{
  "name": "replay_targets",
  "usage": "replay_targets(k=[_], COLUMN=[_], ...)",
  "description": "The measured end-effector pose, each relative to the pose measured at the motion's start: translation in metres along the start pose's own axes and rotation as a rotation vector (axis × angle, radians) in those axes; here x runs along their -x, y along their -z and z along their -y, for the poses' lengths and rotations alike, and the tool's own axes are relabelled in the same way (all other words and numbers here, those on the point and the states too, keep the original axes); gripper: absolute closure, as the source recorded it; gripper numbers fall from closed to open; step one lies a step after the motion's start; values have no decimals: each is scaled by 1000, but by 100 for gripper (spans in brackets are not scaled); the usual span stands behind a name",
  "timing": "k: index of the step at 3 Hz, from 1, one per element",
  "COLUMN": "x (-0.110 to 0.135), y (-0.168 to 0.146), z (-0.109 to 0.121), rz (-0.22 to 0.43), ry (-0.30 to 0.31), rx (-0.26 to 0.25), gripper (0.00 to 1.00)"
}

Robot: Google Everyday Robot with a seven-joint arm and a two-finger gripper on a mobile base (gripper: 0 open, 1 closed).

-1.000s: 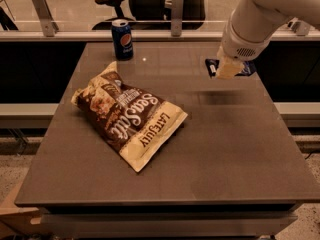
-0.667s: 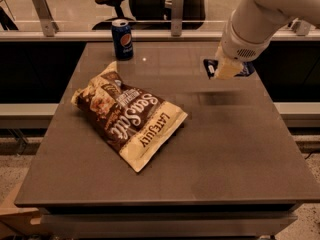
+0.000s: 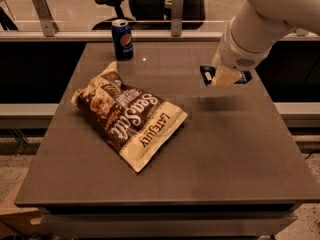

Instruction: Move rxbar blueberry near brown chip bag

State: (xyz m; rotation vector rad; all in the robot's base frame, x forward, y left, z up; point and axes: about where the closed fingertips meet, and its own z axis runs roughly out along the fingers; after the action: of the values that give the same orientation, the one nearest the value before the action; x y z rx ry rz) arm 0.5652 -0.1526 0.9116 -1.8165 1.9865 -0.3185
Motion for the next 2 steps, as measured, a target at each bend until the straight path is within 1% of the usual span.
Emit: replay_targets(k=[2], x=[3], y=[-6], z=[-22], rz=[20], ry=[-45], rx=[30], gripper=[100])
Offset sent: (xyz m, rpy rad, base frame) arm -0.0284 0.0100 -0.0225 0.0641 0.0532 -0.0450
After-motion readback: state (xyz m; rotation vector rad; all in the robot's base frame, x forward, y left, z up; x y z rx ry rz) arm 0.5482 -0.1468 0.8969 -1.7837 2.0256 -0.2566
